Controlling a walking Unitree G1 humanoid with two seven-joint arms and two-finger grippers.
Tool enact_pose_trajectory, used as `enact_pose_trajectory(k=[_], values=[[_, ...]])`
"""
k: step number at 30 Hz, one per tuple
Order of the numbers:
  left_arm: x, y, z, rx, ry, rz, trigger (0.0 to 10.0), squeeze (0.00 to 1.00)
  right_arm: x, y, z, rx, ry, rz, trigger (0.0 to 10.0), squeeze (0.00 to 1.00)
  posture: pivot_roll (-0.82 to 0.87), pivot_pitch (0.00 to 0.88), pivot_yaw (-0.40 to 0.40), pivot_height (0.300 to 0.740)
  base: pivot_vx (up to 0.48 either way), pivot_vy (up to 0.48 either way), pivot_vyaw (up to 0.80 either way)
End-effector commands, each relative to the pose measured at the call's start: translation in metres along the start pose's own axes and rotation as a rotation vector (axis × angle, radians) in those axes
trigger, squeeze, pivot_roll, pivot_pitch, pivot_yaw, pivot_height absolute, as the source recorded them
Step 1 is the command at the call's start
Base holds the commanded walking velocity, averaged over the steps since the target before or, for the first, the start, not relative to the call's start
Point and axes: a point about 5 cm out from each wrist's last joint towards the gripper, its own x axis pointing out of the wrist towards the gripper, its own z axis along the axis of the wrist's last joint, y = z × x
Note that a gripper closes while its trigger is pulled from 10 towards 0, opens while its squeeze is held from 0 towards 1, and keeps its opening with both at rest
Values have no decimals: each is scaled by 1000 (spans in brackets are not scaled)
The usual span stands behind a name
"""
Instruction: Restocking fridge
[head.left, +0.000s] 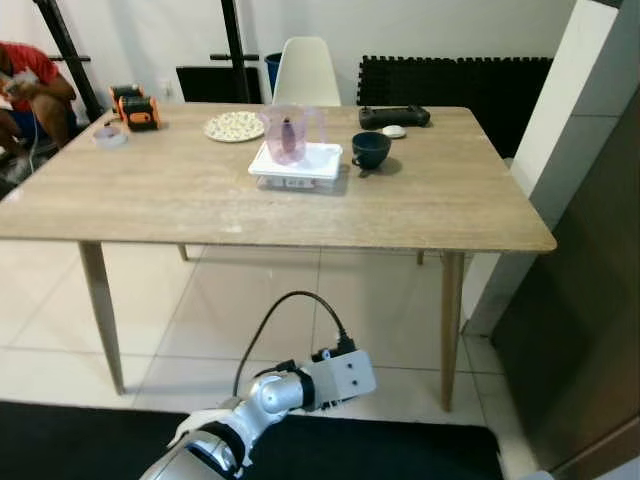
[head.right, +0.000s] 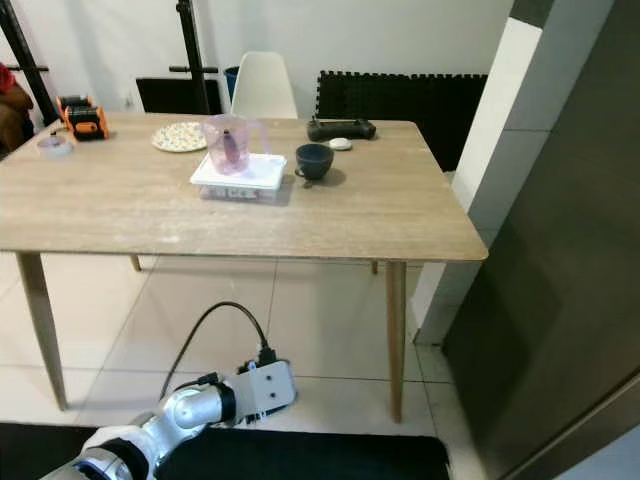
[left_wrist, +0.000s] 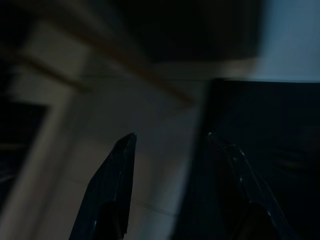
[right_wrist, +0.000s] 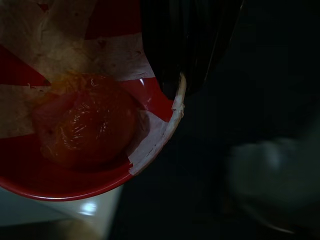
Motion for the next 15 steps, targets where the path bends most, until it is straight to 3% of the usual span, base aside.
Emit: enact_pose_trajectory(k=[1,2,3,4,6,8,9,11,15], values=[[-2,-2,-2,-160,-14,-156,10000,0,-1,-6,2,8,-20,-12,10000,0,-155,105,20,740,0,0,0],[-2,-2,-2,-160,-14,-156,10000,0,-1,-6,2,8,-20,-12,10000,0,-155,105,20,740,0,0,0],[-1,9,0,-165,-31,94,10000,0,-3,-14,1,21,-27,-48,10000,0,-114,80,17,740,0,0,0],[-2,22,0,-92,17,263,10000,0,-4,-20,2,36,-33,-74,10000,0,-71,0,1,740,0,0,0],[-6,33,1,162,94,423,10000,0,-6,-29,-4,-6,-1,-95,10000,0,-94,0,9,740,0,0,0],[-7,33,-5,287,180,396,10000,0,-7,-33,-7,7,11,-99,10000,0,-107,11,6,740,0,0,0],[-9,35,-5,241,160,417,10000,118,-7,-35,-5,31,2,-105,10000,0,-91,0,-1,740,0,-341,0],[-12,38,-2,181,111,454,10000,94,-7,-35,-2,49,-11,-105,10000,0,-92,0,2,740,0,-480,0],[-13,41,6,263,64,469,10000,71,-6,-28,1,49,-19,-85,10000,0,-94,0,-7,740,0,-120,0]])
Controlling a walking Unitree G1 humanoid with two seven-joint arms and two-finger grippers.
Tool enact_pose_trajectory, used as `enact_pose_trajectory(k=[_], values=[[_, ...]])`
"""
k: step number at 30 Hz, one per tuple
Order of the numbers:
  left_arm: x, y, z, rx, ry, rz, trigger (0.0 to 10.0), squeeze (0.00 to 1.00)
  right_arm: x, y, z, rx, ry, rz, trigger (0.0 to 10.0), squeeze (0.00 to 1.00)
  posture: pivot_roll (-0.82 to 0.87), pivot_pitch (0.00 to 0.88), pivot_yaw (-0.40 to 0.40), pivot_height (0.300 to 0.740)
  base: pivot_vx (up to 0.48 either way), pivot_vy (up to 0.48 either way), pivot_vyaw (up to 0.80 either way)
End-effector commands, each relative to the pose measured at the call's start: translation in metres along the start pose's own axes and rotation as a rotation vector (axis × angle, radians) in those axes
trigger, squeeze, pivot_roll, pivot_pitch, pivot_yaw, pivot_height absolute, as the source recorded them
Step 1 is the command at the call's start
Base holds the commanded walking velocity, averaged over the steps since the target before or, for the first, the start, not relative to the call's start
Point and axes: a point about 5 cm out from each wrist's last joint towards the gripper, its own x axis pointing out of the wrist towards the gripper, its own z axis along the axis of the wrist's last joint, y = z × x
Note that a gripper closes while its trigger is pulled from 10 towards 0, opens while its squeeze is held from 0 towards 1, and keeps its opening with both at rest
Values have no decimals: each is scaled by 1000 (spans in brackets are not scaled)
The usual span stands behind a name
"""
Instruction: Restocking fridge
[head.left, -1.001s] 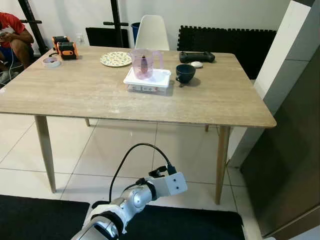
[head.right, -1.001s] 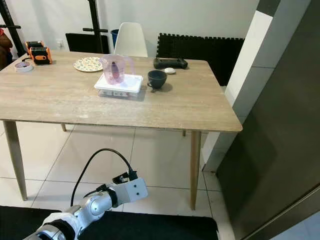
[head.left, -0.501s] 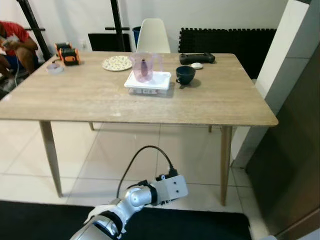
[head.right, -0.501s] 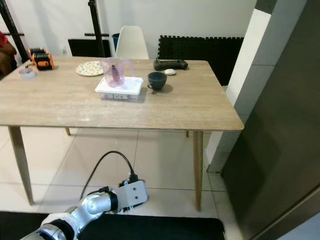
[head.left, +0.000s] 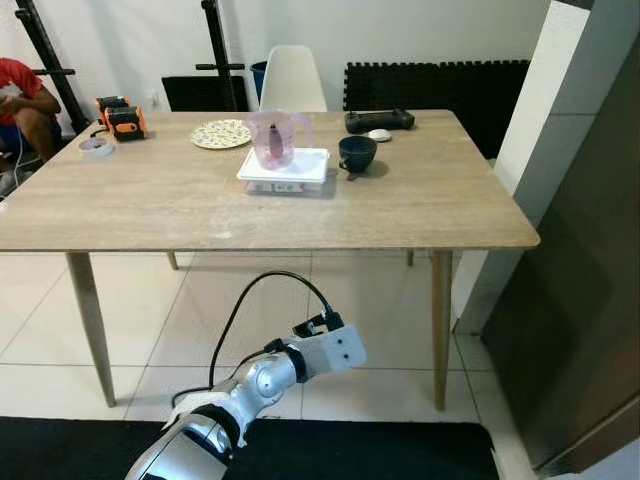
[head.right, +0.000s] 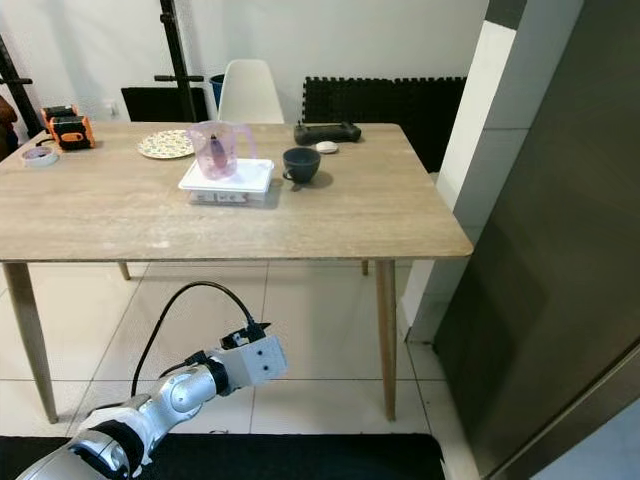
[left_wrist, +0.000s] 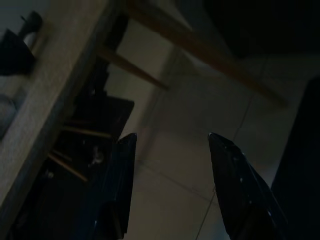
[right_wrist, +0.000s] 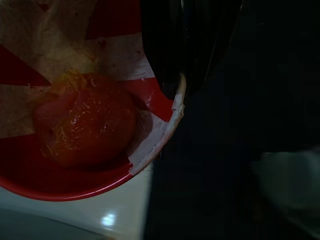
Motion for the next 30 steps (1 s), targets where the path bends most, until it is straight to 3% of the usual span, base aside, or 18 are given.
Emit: enact_pose_trajectory(k=[1,2,13,30], values=[[-2,2,0,36,-14,26,10000,71,-1,-5,5,14,-20,-15,10000,0,-91,0,-8,740,0,0,0],[-2,2,-1,58,-9,77,10000,0,0,-1,4,12,-18,-8,10000,0,-86,0,-12,740,0,0,0],[3,-6,6,141,-35,72,10000,0,0,2,1,1,-6,9,10000,0,-77,0,-26,740,0,0,0],[6,-20,11,132,-54,35,10000,0,0,3,-2,-6,1,21,10000,0,-83,0,-34,740,0,0,0]])
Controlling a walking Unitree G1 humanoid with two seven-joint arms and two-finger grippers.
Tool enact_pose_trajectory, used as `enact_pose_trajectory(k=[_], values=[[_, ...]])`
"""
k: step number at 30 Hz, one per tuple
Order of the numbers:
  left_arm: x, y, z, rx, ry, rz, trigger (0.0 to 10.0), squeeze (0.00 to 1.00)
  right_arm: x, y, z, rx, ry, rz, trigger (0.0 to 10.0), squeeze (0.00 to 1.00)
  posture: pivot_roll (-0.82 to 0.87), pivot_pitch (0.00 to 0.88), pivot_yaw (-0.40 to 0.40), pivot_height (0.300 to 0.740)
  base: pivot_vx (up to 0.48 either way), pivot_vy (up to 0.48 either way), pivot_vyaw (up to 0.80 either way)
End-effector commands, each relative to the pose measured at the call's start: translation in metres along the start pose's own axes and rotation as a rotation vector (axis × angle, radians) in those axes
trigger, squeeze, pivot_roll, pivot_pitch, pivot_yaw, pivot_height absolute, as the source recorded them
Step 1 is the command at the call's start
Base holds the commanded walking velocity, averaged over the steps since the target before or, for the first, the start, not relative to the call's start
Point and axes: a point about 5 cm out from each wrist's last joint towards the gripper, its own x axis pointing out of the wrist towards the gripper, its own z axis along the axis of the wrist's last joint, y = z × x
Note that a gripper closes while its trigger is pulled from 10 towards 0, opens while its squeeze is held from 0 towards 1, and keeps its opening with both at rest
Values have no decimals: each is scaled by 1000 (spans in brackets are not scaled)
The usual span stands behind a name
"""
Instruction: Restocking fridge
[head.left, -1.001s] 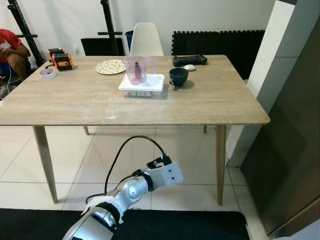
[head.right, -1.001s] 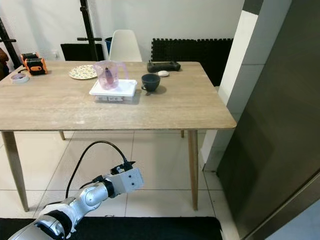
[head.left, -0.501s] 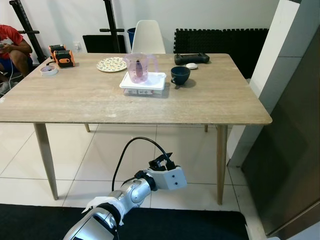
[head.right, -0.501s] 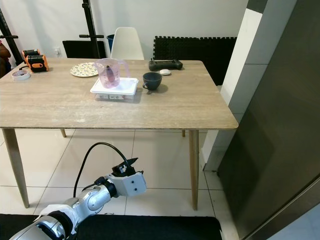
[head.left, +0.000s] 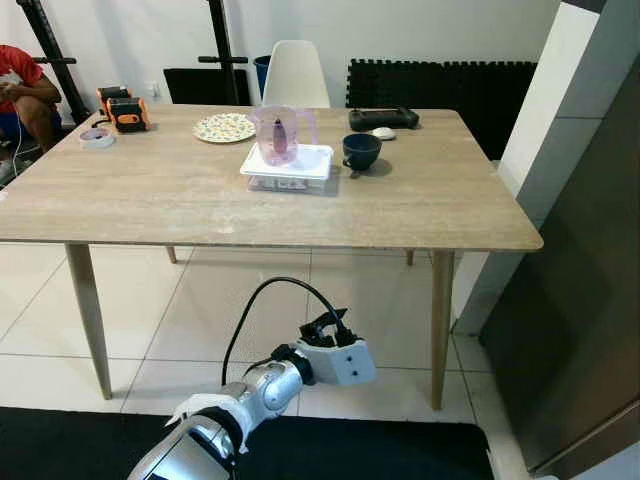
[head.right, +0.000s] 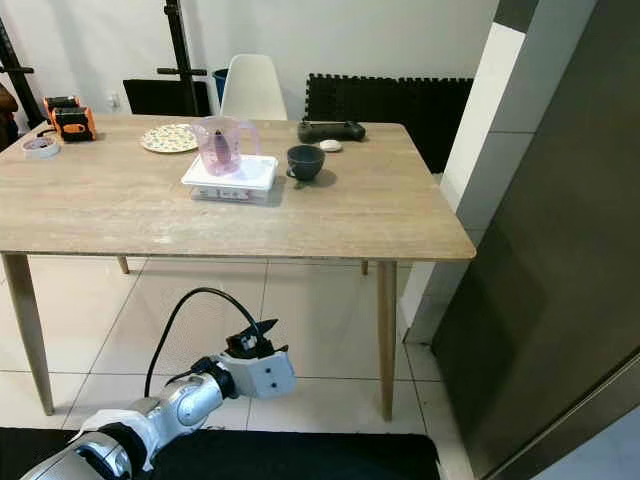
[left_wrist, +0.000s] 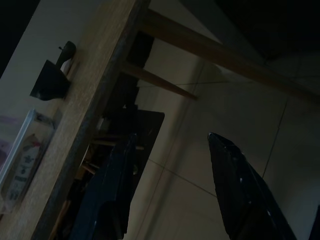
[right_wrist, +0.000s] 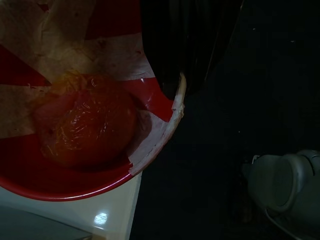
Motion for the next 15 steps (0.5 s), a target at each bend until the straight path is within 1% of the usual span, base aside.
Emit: enact_pose_trajectory(k=[1,2,3,6,7,10,15], values=[[1,-8,4,-29,-17,-48,10000,0,0,-1,-1,3,-2,-5,10000,0,-83,0,-34,740,0,0,0],[1,-10,4,-55,-7,-70,10000,0,0,-1,-1,1,-1,-4,10000,0,-76,0,-37,740,0,0,0],[1,-10,4,-55,-7,-70,10000,0,0,-1,-1,1,-1,-4,10000,0,-76,0,-37,740,0,0,0],[1,-14,0,-132,39,-130,10000,0,0,-1,0,-2,-2,-4,10000,0,-76,0,-37,740,0,0,0],[1,-14,0,-132,39,-130,10000,0,0,-1,0,-2,-2,-4,10000,0,-76,0,-37,740,0,0,0],[1,-16,-1,-198,54,-172,10000,0,0,0,0,-2,-3,-4,10000,0,-81,0,-33,740,0,0,0],[1,-15,0,-203,48,-180,10000,0,0,1,-2,-5,-1,-4,10000,0,-79,0,-32,740,0,0,0]])
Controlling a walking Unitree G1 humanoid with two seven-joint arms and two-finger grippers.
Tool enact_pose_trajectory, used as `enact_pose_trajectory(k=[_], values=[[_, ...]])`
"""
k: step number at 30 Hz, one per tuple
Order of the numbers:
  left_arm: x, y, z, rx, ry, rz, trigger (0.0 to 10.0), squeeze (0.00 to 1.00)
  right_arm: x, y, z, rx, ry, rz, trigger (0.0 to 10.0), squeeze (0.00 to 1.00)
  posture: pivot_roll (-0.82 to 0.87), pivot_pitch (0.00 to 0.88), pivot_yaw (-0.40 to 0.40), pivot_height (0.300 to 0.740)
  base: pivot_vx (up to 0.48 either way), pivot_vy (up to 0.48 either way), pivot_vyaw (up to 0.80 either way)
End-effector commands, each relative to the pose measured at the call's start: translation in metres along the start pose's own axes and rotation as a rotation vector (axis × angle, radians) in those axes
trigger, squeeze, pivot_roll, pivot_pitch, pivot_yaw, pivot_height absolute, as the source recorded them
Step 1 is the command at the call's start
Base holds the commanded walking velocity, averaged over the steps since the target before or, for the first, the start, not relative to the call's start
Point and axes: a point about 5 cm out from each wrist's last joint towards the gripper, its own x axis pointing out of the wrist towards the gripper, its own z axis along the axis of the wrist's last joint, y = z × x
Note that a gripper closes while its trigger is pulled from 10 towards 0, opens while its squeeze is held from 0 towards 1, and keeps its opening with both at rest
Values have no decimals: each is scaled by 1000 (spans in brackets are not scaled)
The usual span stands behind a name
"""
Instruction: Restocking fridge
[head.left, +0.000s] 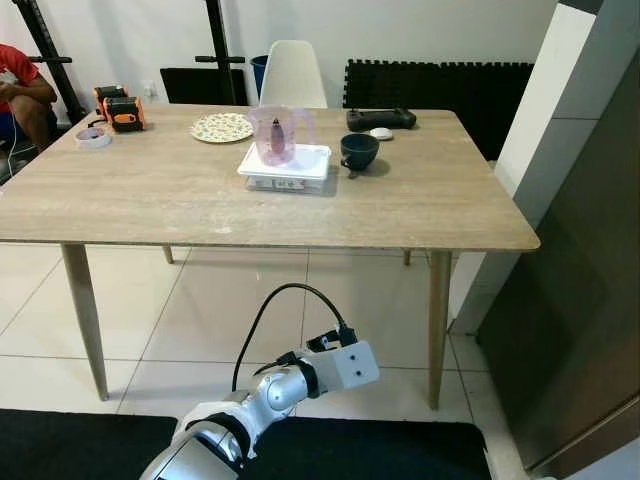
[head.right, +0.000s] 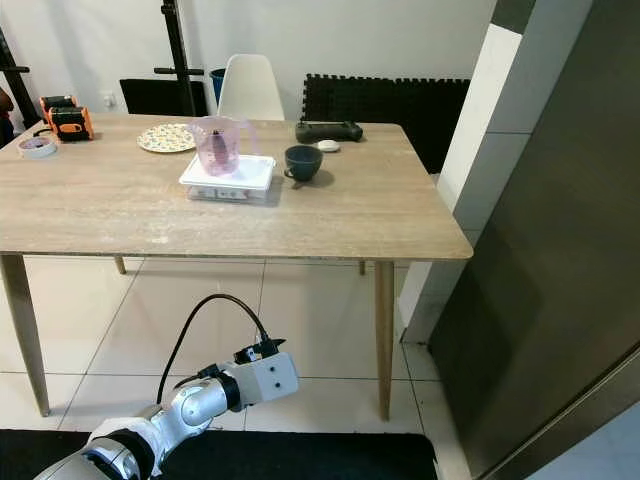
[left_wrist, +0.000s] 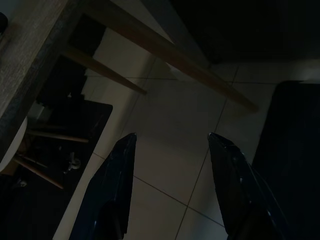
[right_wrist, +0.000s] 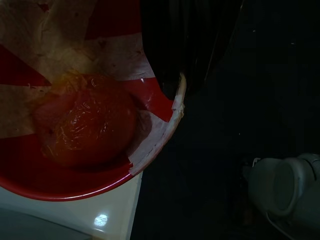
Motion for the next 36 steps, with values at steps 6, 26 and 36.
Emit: enact_pose_trajectory(k=[6,26,36], values=[[2,-3,-1,-94,26,-75,10000,0,0,0,-3,3,0,-7,10000,0,-82,0,-28,740,0,0,0],[2,2,-1,-121,23,-101,10000,0,0,0,-2,6,-5,-13,10000,0,-82,0,-25,740,0,0,0],[-3,-24,13,79,-108,-119,10000,0,0,-2,-3,9,-2,-16,10000,0,-71,2,-21,740,0,0,0]])
